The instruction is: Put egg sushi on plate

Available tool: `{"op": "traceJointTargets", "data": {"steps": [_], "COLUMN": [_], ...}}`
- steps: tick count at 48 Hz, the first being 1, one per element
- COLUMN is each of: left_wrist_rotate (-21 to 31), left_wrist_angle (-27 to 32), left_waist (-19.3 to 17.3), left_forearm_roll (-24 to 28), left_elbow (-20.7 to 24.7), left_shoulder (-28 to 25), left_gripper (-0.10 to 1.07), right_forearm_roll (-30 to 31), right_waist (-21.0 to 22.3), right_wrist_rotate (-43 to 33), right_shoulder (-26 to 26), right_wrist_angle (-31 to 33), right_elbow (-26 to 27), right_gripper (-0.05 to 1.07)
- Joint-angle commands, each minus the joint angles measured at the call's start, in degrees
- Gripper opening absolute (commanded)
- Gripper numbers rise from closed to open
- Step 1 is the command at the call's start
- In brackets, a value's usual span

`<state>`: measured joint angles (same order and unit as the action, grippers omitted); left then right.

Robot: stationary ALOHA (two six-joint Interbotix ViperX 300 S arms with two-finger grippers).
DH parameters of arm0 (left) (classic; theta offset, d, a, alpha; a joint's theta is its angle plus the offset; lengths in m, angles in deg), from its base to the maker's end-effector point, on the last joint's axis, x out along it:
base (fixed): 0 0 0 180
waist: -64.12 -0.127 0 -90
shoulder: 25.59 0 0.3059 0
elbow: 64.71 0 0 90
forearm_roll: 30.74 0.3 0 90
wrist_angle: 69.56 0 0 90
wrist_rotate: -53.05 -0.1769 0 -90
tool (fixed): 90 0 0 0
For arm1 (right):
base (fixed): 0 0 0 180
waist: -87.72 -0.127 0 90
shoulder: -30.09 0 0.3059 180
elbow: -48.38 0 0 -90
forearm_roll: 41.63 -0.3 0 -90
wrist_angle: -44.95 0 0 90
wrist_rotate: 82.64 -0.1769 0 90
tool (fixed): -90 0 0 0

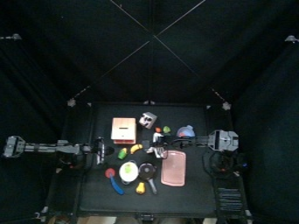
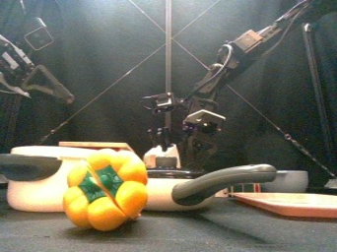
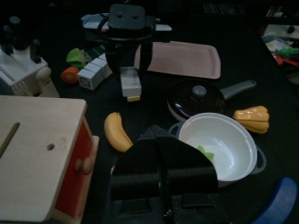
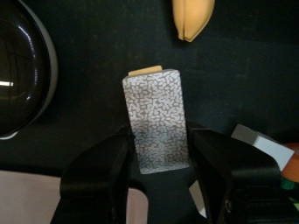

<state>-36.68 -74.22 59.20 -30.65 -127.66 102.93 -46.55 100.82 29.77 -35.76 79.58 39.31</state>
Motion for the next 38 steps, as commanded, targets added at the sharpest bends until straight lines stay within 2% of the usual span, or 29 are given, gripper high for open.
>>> {"op": "traceJointTargets", "data": {"steps": [1,10,23,28,38], "left_wrist_rotate": [-0.2,-0.3,-0.3,-0.2,-0.2], "left_wrist_angle": [-0.5,-1.1,-2.7,-3.1,-3.1], "left_waist": [0.0,0.0,0.1,0.0,0.0], "left_forearm_roll": [-0.7,-1.2,-1.1,-1.3,-2.0], "left_elbow": [0.5,0.7,0.5,0.4,0.1], "left_shoulder": [-0.1,-0.1,-0.1,-0.2,-0.2], "left_gripper": [0.00,0.00,0.00,0.00,0.00], "right_forearm_roll": [-0.6,-2.3,0.2,-0.2,-0.7], "right_waist": [0.0,-0.1,-1.2,-1.8,-2.6], "right_wrist_rotate": [-0.3,-7.1,-22.6,-29.2,-40.3], "right_shoulder": [-4.1,-7.6,-12.9,-16.0,-23.8], "right_wrist_angle": [0.4,0.8,1.9,0.1,-9.2], "right_elbow": [2.1,2.5,-1.5,-4.9,-14.8], "right_gripper": [0.70,0.70,0.70,0.70,0.70]}}
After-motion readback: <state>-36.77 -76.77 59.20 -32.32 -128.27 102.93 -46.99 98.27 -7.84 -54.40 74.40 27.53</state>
